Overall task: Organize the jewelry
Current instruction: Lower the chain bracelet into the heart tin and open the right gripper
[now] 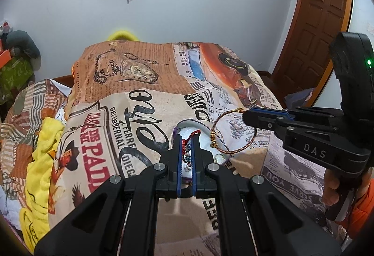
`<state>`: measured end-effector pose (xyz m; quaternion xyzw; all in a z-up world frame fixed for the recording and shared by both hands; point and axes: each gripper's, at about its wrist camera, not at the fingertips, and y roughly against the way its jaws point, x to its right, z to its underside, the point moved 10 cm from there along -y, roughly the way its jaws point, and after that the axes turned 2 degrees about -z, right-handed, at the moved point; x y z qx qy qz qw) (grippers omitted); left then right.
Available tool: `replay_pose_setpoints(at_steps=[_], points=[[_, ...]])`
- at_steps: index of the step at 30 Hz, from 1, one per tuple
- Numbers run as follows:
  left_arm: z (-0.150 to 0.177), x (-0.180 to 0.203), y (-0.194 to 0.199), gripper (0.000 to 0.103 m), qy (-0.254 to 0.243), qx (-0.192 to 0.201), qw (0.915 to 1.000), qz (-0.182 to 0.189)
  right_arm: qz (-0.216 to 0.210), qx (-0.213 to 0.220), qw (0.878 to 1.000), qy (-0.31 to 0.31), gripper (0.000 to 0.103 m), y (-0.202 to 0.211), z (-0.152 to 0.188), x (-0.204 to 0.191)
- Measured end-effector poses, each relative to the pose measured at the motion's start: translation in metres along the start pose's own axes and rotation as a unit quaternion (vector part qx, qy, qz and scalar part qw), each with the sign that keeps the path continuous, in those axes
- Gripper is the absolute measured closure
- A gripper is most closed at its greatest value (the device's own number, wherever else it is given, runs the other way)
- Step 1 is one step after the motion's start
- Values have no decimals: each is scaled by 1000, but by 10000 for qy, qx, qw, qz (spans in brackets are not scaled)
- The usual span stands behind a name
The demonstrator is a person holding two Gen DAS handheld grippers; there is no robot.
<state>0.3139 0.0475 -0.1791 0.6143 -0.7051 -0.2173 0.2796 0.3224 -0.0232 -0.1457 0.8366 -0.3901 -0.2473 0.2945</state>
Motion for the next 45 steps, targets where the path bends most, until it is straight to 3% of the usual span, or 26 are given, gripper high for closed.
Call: replay_pose_setpoints(at_steps=[19,37,41,45], points=[[14,-5,-67,98,309,-739,9961,358,-164,-744,9965,344,95,-58,17,-5],[28,-7,-73,98,180,-936,9954,102,149,-857,9921,904,95,-61,27,-10],[26,-9,-66,97,201,-873,9960,73,154,-803,9929,862,91,-56,26,-10],[22,-13,-57,97,260,-796,9965,28,228,-709,9938,825,78,-49,23,-8]])
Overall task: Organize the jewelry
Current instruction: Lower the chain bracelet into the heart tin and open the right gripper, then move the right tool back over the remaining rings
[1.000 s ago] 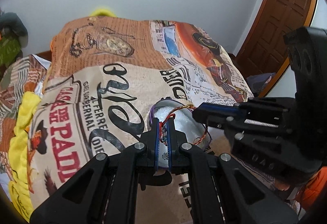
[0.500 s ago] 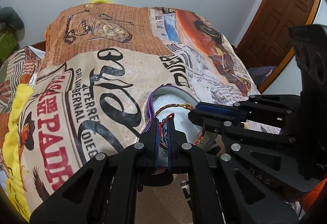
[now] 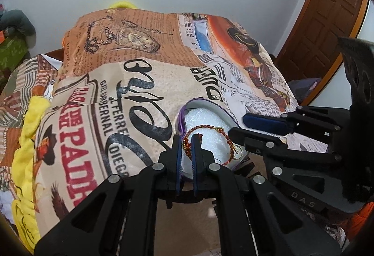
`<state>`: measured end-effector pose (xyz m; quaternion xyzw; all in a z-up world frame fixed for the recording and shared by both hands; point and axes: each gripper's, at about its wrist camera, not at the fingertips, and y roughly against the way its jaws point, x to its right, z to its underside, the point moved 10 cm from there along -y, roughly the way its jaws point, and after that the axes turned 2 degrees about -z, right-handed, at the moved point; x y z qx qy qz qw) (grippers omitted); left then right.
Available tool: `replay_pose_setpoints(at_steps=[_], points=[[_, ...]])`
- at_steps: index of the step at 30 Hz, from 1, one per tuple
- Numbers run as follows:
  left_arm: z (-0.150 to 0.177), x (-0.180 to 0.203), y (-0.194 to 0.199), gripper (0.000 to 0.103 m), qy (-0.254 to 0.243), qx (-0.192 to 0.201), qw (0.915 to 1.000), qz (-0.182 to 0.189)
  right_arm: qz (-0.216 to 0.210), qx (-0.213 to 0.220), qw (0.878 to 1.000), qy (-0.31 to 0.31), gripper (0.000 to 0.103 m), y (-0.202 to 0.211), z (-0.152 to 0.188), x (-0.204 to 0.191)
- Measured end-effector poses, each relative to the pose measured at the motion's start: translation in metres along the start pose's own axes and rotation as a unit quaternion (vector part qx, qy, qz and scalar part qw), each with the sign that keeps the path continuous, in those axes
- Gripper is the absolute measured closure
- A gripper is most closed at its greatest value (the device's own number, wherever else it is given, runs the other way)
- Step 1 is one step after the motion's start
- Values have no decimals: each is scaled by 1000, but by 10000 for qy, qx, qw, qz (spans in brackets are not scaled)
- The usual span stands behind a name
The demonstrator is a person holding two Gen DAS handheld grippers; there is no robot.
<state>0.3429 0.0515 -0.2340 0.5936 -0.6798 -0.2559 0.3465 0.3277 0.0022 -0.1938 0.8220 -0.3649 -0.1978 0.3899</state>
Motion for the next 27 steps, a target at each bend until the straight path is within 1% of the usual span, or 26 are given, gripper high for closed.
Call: replay_pose_setpoints(at_steps=[2,3,9,17,24,27], points=[[-1,-2,6,96,6,39,10000,-35,44,51,10000,1,73,4,-1,1],[-1,-2,7,96,2,49,10000,-46,58,69,10000,10,73,6,-1,1],[-1,-2,25,89,-75,149,9997,-159,93,175,9998,30,73,22,-1,-1],[3,8,53,84,-239,265,9991,-248,121,343,9993,-18,73,49,3,-6],[13,22,77,76,-381,393,9981,-273,202,497,9985,-85,73,73,10,-6],[19,27,85,75,-364,412,9983,-205,192,553,9981,-166,73,83,16,-6]])
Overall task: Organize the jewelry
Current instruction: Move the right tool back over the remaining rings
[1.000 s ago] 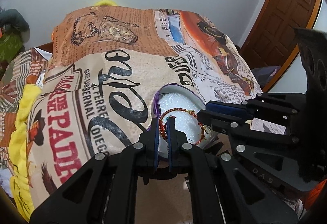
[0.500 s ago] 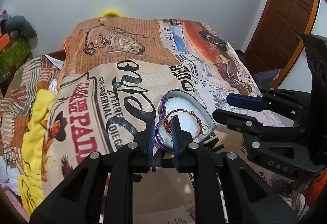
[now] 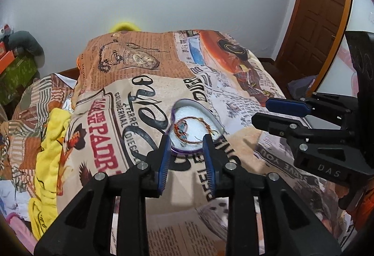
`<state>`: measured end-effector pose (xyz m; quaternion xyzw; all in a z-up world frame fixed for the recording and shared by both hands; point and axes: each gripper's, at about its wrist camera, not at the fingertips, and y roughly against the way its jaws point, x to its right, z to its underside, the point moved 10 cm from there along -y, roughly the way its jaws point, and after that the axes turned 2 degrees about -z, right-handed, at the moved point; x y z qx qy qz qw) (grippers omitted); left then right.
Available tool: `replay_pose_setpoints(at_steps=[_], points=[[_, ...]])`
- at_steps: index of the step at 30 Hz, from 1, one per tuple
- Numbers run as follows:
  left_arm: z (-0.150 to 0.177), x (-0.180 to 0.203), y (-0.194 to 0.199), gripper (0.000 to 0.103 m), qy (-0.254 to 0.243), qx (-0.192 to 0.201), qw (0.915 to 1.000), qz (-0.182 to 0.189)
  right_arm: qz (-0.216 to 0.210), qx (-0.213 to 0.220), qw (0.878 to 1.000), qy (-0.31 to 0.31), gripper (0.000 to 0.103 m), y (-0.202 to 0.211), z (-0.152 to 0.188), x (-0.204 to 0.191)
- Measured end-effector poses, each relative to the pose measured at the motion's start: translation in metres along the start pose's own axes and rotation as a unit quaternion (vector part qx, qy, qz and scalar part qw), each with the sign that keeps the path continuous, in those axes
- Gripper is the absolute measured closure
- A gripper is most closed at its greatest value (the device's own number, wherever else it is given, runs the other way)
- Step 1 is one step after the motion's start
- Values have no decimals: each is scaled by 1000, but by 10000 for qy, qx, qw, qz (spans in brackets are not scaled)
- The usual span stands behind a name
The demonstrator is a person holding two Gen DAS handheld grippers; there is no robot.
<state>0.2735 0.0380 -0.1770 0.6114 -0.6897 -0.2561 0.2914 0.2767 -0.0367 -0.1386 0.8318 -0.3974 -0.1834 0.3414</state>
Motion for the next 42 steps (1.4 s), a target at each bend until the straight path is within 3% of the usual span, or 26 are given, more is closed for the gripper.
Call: replay_pose_setpoints(at_steps=[14,23,28,37,42], points=[[46,40,0,75,-203,-407,9987,226,-12,-70,9991,-411,73,26,47,19],[74,63,-8,75,-368,-671,9960,454,-101,-331,9970,-699,73,24,87,27],[89,66,-10,75,-335,-808,9947,547,-374,-585,9949,-729,73,15,109,15],[98,65,-9,74,-315,-837,9944,570,-541,-868,9937,-449,73,-6,116,-2],[97,68,-12,73,-336,-867,9937,624,-539,-799,9946,-381,73,-8,116,0]])
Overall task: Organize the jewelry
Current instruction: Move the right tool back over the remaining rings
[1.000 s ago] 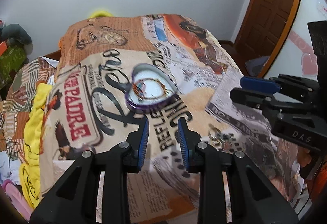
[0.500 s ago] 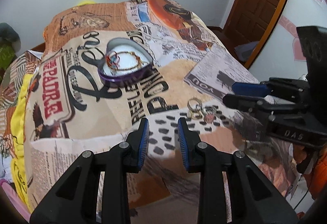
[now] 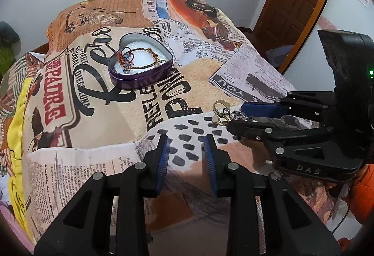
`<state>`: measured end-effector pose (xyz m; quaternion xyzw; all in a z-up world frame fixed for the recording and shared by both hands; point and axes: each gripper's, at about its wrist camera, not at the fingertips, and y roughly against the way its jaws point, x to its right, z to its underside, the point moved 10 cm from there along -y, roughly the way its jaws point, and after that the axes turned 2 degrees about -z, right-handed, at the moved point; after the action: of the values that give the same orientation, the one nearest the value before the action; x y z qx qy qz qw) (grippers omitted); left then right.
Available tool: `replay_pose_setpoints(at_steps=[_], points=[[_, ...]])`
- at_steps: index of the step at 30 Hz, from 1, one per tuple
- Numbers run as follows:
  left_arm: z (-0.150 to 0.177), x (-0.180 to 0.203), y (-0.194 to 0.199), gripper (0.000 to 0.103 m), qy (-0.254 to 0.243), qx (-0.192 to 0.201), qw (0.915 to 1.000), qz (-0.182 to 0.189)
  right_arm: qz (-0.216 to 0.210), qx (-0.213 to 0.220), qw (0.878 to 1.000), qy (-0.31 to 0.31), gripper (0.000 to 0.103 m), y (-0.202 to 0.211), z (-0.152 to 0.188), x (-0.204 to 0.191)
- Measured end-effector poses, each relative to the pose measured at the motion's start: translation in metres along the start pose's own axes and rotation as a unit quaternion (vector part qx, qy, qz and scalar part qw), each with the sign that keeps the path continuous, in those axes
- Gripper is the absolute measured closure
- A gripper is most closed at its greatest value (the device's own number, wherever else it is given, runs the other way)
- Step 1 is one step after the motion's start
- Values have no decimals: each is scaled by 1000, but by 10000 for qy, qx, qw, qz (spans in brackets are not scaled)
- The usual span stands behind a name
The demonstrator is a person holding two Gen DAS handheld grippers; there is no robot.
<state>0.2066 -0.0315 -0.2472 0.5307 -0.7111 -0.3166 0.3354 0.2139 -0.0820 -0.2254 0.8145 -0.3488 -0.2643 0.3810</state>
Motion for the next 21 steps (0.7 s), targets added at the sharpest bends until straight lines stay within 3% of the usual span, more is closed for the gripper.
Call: replay_pose_setpoints(at_steps=[10,21], points=[[-10,23,-14,73,-213,-132,9994,225,-135,241,9995,-181,76,10,2,9],[-19,45,-35,73,-627,-209,9978,47,-150,426,9973,-583,76,23,0,32]])
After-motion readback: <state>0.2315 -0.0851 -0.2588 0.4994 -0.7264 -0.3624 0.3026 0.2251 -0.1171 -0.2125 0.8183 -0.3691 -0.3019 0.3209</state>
